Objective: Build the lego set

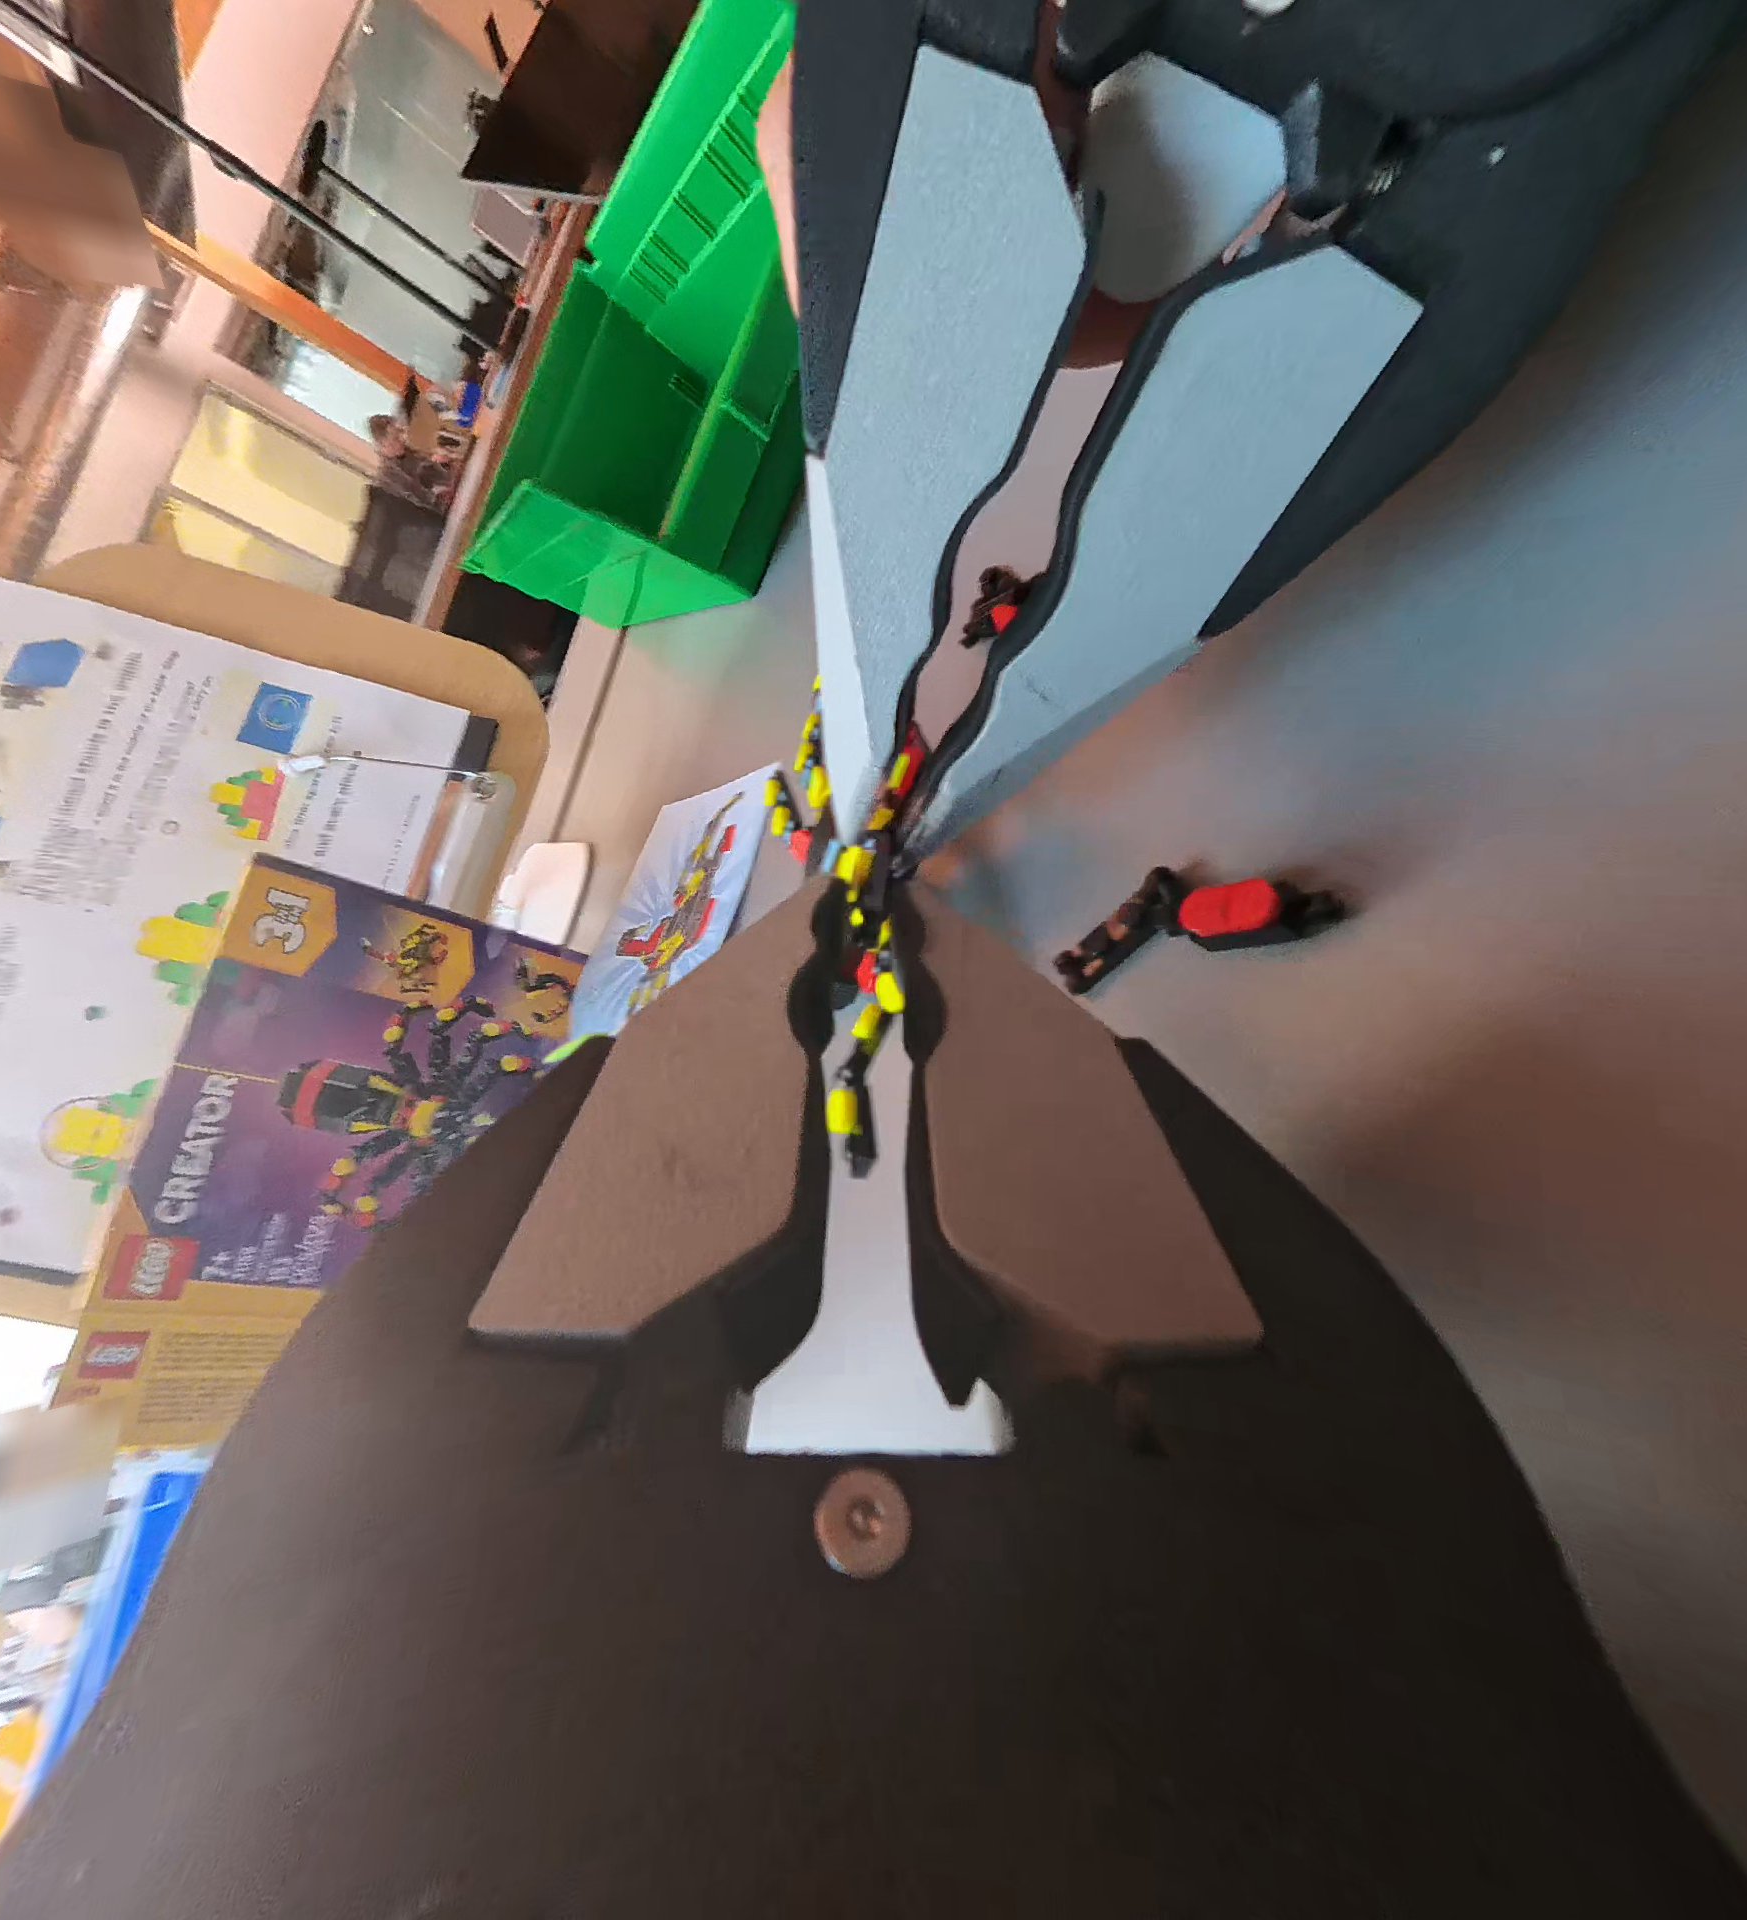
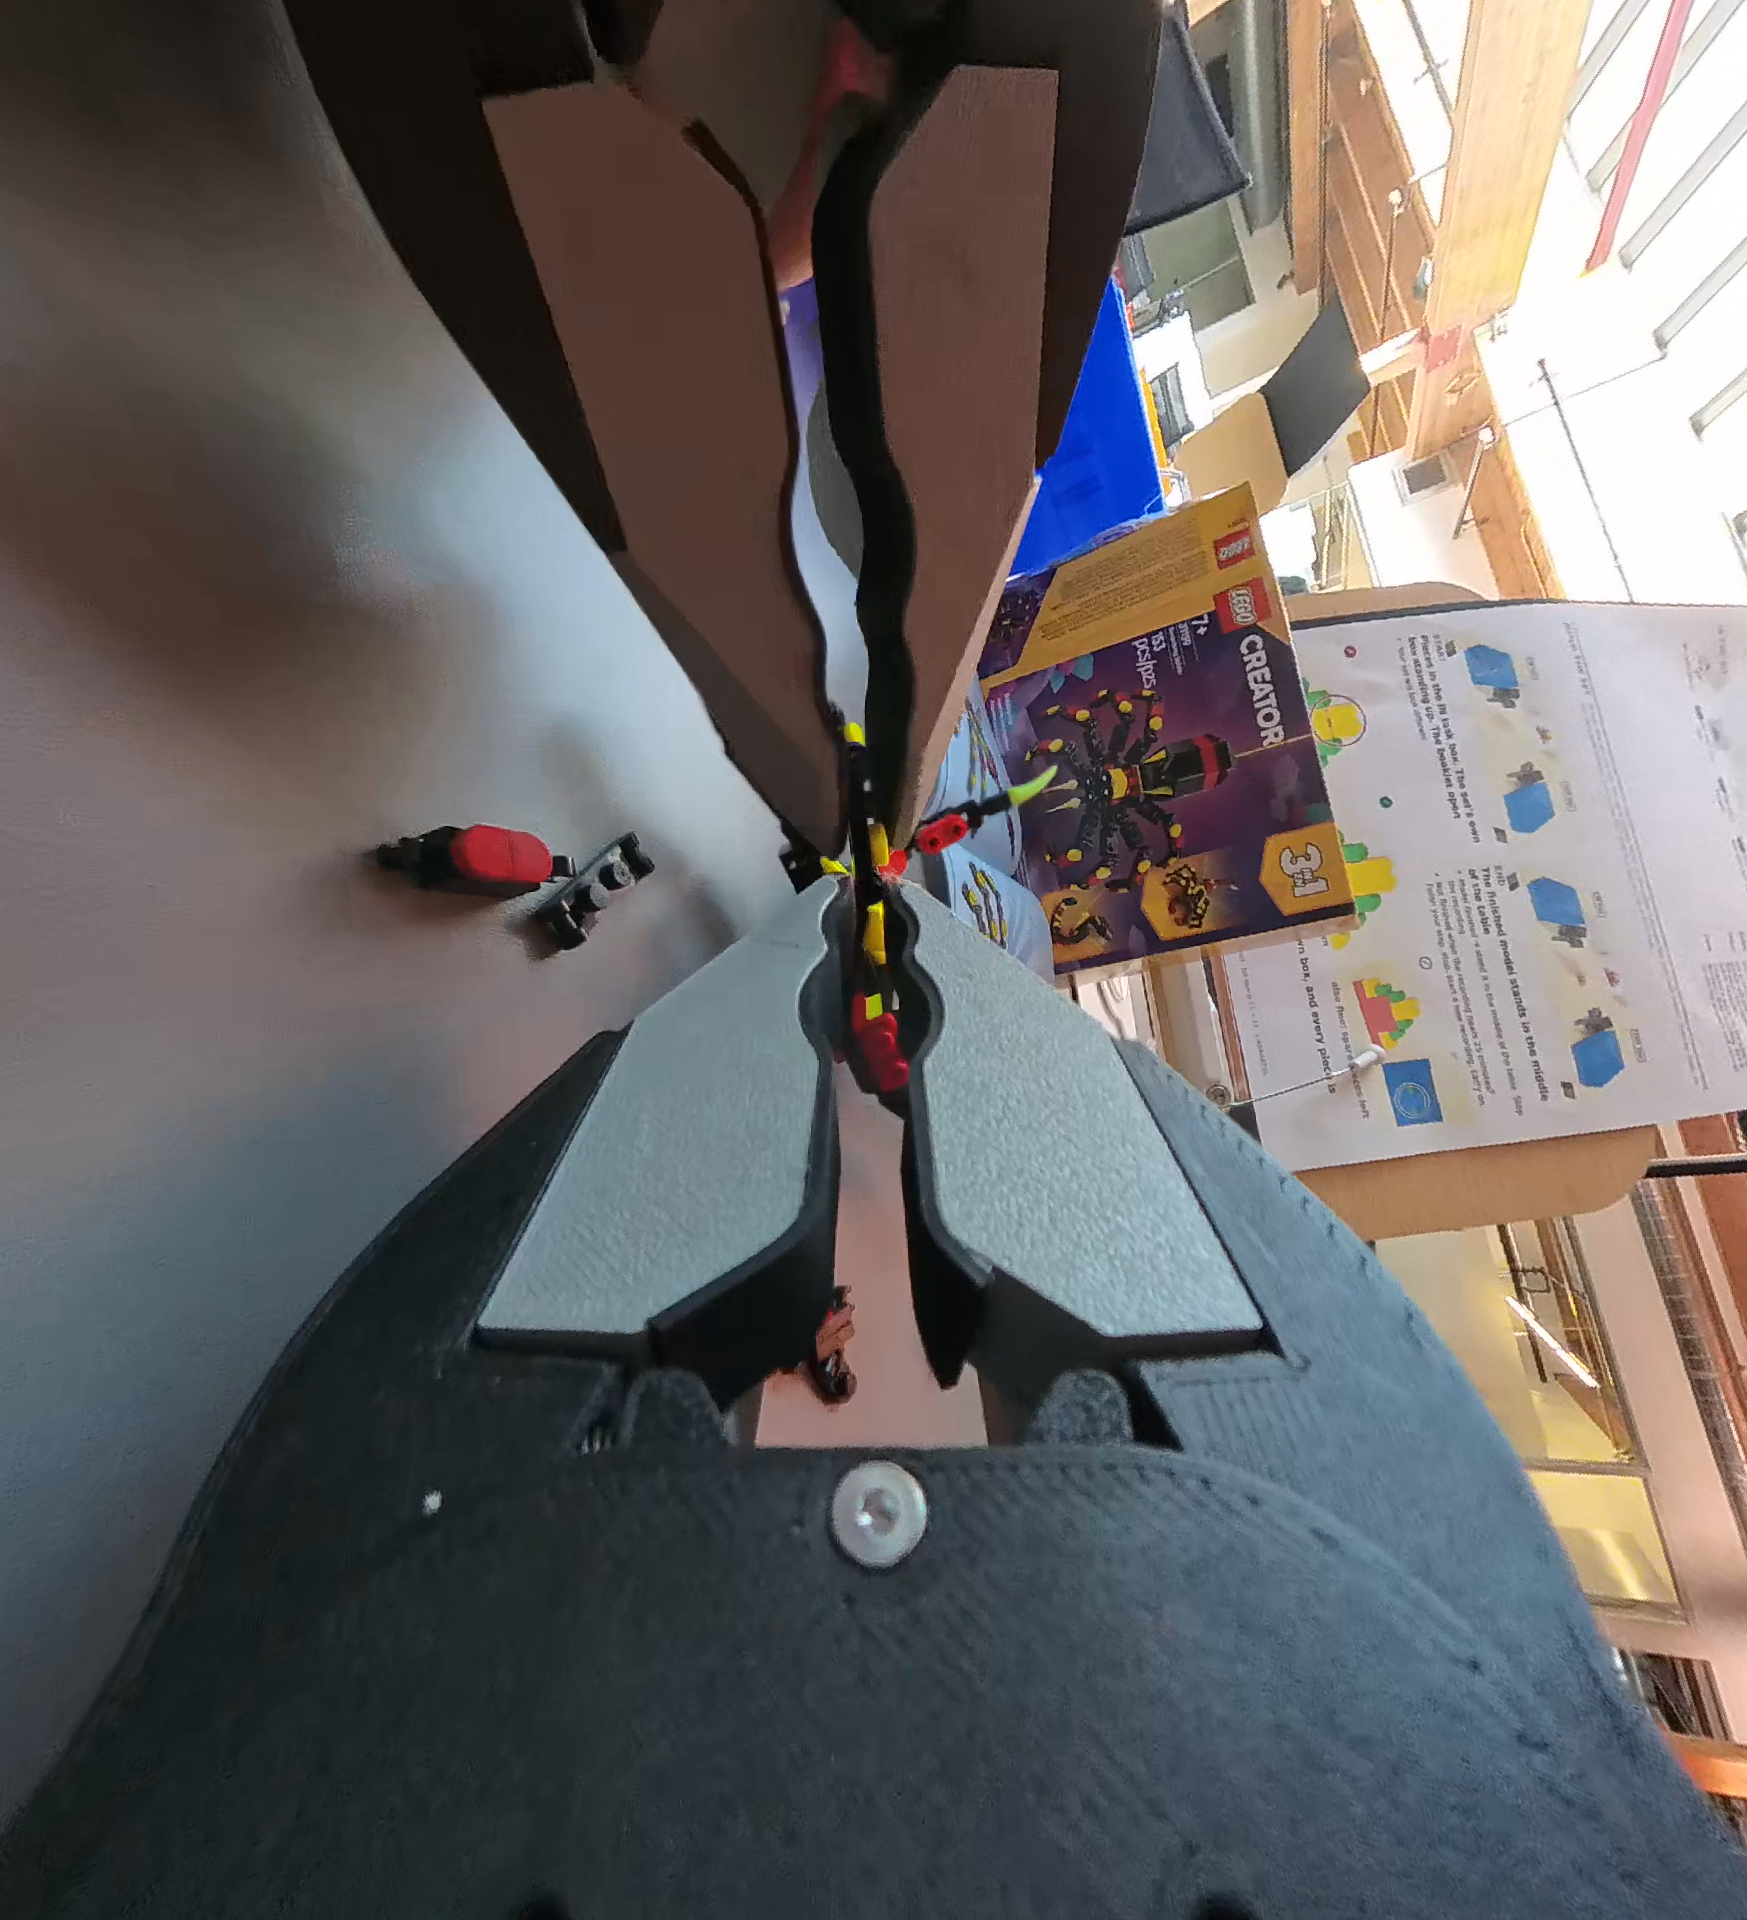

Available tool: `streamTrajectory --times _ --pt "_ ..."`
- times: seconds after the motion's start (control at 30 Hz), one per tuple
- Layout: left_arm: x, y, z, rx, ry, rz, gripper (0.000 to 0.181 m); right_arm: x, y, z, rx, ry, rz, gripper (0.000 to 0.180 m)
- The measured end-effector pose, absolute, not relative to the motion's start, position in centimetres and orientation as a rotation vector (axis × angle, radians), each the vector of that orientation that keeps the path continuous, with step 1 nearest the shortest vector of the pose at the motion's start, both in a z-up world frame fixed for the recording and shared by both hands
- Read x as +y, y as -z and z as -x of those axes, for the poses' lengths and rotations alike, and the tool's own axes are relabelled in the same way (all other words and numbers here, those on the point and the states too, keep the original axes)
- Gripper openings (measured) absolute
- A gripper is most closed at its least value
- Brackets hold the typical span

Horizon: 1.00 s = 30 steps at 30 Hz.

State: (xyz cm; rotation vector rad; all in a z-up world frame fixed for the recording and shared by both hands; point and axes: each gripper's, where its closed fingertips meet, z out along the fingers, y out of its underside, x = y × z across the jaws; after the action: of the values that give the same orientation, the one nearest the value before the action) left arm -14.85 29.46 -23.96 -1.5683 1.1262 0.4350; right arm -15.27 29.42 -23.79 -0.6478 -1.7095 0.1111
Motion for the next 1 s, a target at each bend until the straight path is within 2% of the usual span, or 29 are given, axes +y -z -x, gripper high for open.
streamTrajectory --times 0.1,0.23,0.47,0.73,0.83,1.0 --pt "29.4 23.7 15.0 1.143 -0.477 1.543 0.003 29.2 23.6 15.3 -1.694 -0.119 0.627 0.001" --pt "29.3 23.5 15.2 1.135 -0.436 1.543 0.002 29.4 22.9 15.3 -1.646 -0.187 0.671 0.013" --pt "29.1 23.2 15.0 1.146 -0.414 1.510 0.002 29.0 22.9 15.4 -1.642 -0.129 0.596 0.008" --pt "29.1 22.4 15.3 1.103 -0.401 1.486 0.002 29.8 22.6 15.1 -1.623 -0.115 0.642 0.017" --pt "28.8 22.4 14.8 1.137 -0.415 1.459 0.002 29.6 23.4 15.2 -1.667 -0.102 0.639 0.010" --pt "28.8 22.6 14.8 1.136 -0.417 1.467 0.002 29.7 23.7 15.3 -1.687 -0.043 0.616 0.010"
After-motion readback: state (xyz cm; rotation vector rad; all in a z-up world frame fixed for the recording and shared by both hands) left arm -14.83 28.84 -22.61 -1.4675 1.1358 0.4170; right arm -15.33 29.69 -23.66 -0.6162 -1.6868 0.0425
